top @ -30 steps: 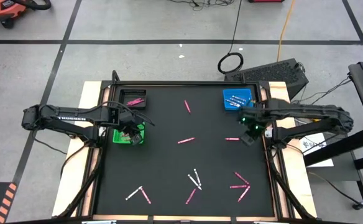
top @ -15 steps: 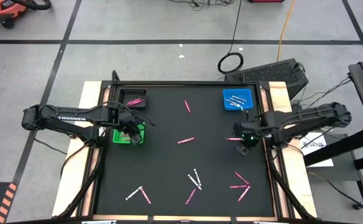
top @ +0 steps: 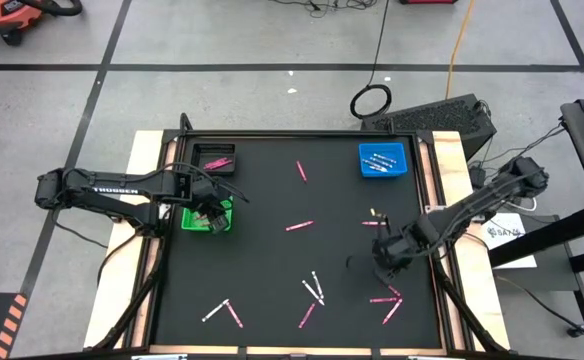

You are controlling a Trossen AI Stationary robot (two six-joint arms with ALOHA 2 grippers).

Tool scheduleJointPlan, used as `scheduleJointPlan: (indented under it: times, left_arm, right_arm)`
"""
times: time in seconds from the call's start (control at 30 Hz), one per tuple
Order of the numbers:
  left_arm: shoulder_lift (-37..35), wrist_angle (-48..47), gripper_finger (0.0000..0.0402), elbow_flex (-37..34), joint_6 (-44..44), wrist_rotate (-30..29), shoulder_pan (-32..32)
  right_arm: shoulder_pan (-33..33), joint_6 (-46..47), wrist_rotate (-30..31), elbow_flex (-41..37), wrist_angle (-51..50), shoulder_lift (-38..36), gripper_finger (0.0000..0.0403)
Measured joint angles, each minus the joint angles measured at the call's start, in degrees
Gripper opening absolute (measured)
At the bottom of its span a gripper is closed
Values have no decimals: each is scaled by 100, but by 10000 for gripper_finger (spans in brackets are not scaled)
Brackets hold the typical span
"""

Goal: Sort crayons
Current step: Put the red crayon into the black bin

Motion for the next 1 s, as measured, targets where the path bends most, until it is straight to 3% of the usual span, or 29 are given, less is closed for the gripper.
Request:
scheduleJointPlan:
  times: [0.3, 0.57, 0.83, 1.0]
  left_arm:
    - [0, 1, 90, 0, -6, 0, -1]
    - [0, 2, 90, 0, -12, 0, 0]
    - [0, 4, 90, 0, -16, 0, -2]
    - [0, 7, 90, 0, -16, 0, -2]
  right_arm:
    - [699, 494, 148, 0, 619, 866, 160]
    - [929, 643, 152, 2, 896, 1515, 160]
    - [1036, 667, 195, 4, 884, 1805, 158]
    - [1038, 715, 283, 9, 880, 1835, 133]
